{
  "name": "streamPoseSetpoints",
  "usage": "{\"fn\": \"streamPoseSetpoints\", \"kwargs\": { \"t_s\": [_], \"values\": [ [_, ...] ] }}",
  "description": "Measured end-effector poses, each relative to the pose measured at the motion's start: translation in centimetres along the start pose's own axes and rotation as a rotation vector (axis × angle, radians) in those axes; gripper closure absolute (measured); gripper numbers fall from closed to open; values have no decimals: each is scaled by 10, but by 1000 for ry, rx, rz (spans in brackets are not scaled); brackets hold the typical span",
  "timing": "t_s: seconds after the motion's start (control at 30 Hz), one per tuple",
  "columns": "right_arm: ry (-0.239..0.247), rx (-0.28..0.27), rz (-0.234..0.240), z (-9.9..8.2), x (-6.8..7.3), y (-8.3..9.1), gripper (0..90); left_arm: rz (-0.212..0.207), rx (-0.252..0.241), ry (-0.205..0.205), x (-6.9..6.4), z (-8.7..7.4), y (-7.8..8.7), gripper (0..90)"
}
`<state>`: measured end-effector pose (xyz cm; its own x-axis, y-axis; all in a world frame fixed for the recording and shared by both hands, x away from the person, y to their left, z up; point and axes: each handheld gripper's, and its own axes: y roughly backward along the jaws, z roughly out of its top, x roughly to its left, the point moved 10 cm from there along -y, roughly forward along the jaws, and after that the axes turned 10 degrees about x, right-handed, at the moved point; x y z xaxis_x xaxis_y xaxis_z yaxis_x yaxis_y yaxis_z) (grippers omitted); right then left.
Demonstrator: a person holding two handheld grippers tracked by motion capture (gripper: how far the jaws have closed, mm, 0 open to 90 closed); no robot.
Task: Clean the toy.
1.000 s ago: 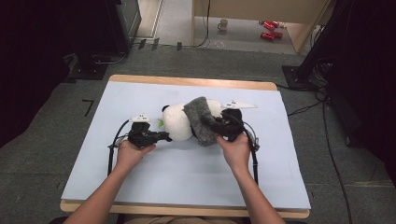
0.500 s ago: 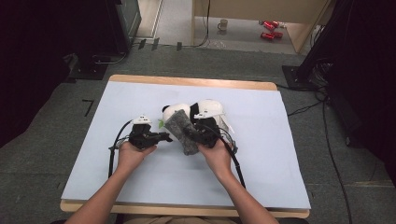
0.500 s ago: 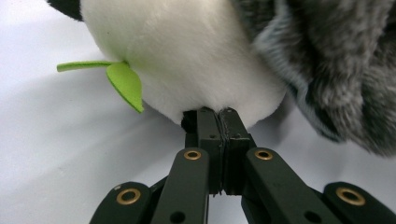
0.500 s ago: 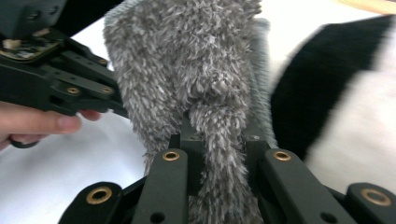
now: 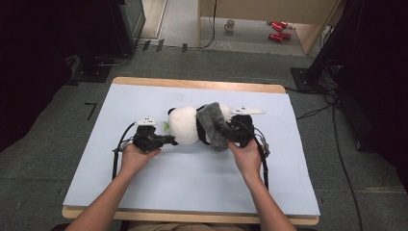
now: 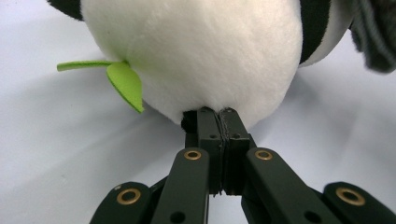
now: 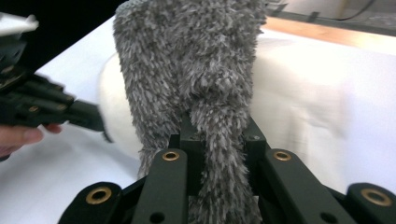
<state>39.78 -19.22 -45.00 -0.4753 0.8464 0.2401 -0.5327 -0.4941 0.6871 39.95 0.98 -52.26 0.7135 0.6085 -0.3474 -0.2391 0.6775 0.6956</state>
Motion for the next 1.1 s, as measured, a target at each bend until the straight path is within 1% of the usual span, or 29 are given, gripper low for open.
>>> {"fn": "streamPoseSetpoints", "kwargs": {
  "t_s": [0.17,0.27,0.33,0.37,0.4,0.43,0.53,0.6,0.63,0.67,0.73,0.77,0.8,0.87,0.9,0.93,1.0,1.07,1.1],
  "values": [
    [-48,-2,-21,-5,-23,8,772,-14,-6,4,1,2,0,899],
    [-60,-3,-48,-7,-33,12,772,-10,-2,0,1,3,0,899],
    [-64,0,-77,-9,-41,15,774,-8,1,-4,2,3,0,899],
    [-63,1,-82,-9,-43,16,775,-8,2,-5,2,3,0,898],
    [-68,4,-77,-10,-44,17,775,-9,3,-6,2,3,0,896],
    [-69,6,-64,-11,-43,16,776,-9,4,-7,2,3,-1,895],
    [-61,15,-65,-14,-41,10,776,-15,6,-7,4,2,-1,864],
    [-58,16,-68,-15,-40,8,776,-10,8,-22,4,1,0,814],
    [-56,16,-68,-15,-40,8,775,-4,4,-32,5,1,1,772],
    [-57,15,-66,-15,-41,8,775,-2,-2,-51,5,1,2,710],
    [-60,15,-63,-15,-41,8,775,29,-32,-92,6,2,5,577],
    [-60,16,-61,-15,-42,7,775,32,-50,-106,7,3,8,539],
    [-60,14,-61,-15,-42,7,775,24,-63,-112,6,5,10,508],
    [-60,14,-62,-15,-42,7,775,6,-72,-118,5,6,13,470],
    [-60,14,-62,-15,-42,7,775,6,-70,-122,5,7,14,457],
    [-61,14,-62,-15,-42,7,775,7,-70,-130,4,9,16,452],
    [-66,16,-61,-15,-42,6,775,-11,-84,-141,1,14,22,445],
    [-69,18,-61,-15,-42,6,775,-34,-104,-163,-5,21,28,422],
    [-68,16,-60,-15,-43,6,775,-28,-105,-182,-6,23,29,407]
  ]
}}
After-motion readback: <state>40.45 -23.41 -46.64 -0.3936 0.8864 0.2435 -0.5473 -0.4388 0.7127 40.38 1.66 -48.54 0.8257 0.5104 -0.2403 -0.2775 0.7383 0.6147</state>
